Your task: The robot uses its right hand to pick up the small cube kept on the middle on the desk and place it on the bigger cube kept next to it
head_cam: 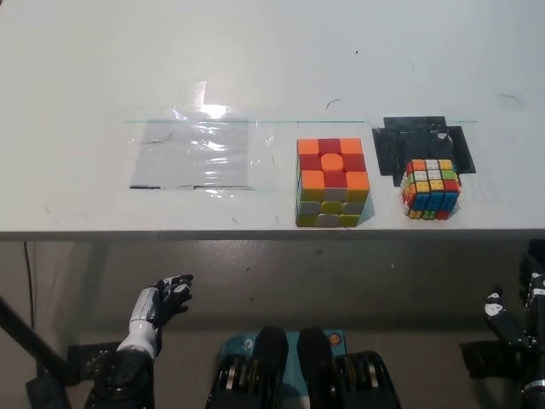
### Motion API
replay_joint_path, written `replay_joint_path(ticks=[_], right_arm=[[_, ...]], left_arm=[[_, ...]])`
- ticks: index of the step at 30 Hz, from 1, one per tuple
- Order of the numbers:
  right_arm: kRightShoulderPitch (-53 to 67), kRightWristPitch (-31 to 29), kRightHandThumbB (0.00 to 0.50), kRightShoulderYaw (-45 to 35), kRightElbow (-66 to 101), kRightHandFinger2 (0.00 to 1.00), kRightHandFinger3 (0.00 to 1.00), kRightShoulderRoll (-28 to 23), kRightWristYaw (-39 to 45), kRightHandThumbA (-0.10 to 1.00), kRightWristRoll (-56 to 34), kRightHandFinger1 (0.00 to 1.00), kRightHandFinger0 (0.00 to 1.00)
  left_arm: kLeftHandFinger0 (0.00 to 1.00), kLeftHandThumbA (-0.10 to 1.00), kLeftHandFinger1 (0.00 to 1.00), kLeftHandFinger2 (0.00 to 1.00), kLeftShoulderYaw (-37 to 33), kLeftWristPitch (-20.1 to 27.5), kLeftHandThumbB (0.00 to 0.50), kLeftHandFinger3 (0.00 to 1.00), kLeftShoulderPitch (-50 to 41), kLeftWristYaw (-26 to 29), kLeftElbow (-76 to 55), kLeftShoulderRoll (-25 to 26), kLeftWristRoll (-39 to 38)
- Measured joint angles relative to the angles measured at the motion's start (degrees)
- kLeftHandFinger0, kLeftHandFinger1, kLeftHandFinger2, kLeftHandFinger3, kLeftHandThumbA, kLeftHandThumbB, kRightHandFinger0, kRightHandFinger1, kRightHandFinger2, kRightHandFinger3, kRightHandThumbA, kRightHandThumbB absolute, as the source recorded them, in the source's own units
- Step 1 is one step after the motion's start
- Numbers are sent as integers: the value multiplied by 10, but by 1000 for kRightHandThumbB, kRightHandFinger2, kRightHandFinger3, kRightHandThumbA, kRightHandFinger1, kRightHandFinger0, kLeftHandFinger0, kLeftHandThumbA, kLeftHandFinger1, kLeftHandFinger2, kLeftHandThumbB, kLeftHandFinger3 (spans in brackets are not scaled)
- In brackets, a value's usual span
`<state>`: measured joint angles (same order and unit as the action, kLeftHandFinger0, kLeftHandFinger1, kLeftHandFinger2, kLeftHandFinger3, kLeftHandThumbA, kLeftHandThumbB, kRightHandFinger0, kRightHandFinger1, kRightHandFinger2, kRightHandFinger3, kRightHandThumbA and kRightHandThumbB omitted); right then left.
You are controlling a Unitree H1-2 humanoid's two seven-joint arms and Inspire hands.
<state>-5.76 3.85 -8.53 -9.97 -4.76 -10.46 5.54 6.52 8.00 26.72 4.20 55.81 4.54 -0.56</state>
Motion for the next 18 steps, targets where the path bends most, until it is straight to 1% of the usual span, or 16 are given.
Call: replay_joint_path(ticks=[1,2,3,4,5,6,9,10,11,12,13,14,15,17,18], right_arm=[[2,2,90,0,6,1000,1000,0,0,250,0,1000,1000],[5,3,91,0,14,1000,1000,0,1,253,0,1000,1000],[10,4,100,0,26,1000,1000,-1,1,306,-1,1000,1000],[13,5,101,0,32,1000,1000,-1,1,336,-1,1000,1000],[22,9,101,0,49,1000,1000,-2,4,340,-3,1000,1000],[30,12,97,0,68,1000,1000,-4,8,306,-6,1000,992],[54,23,95,-2,123,1000,1000,-9,19,309,-18,1000,987],[61,28,104,-2,142,1000,1000,-13,23,326,-22,1000,990],[66,33,134,-3,155,1000,1000,-16,26,403,-25,1000,986],[70,39,143,-3,172,1000,1000,-19,30,409,-27,1000,988],[72,43,156,-3,187,1000,1000,-23,34,434,-28,1000,995],[73,47,154,-3,196,1000,1000,-25,35,449,-29,1000,998],[73,55,158,-2,215,1000,1000,-29,39,478,-31,1000,1000],[72,66,158,1,243,1000,1000,-34,46,485,-31,1000,1000],[72,70,164,2,253,1000,1000,-36,48,487,-31,1000,1000]], left_arm=[[863,497,785,771,-1,0,114,650,0,0,0,1,0],[863,496,785,771,-1,2,114,650,0,0,1,1,0],[885,510,807,784,-1,3,129,658,0,0,1,1,0],[890,519,808,782,-1,4,129,661,0,0,2,1,0],[890,521,808,781,-1,5,129,661,0,1,2,1,0],[880,551,809,798,-1,5,114,706,0,1,2,1,0],[851,540,784,777,-5,6,130,683,0,4,2,3,2],[860,541,793,798,-6,7,120,704,0,5,2,3,3],[871,550,809,806,-7,8,131,694,0,5,2,4,3],[892,548,831,824,-7,9,121,710,0,5,3,4,3],[873,533,815,810,-8,9,107,709,0,5,4,5,3],[861,525,806,802,-9,9,103,705,0,5,4,5,3],[867,506,798,795,-10,10,108,694,0,5,4,5,3],[868,501,796,792,-9,11,109,691,0,5,4,5,2],[862,506,794,791,-8,12,134,690,0,5,4,5,1]])
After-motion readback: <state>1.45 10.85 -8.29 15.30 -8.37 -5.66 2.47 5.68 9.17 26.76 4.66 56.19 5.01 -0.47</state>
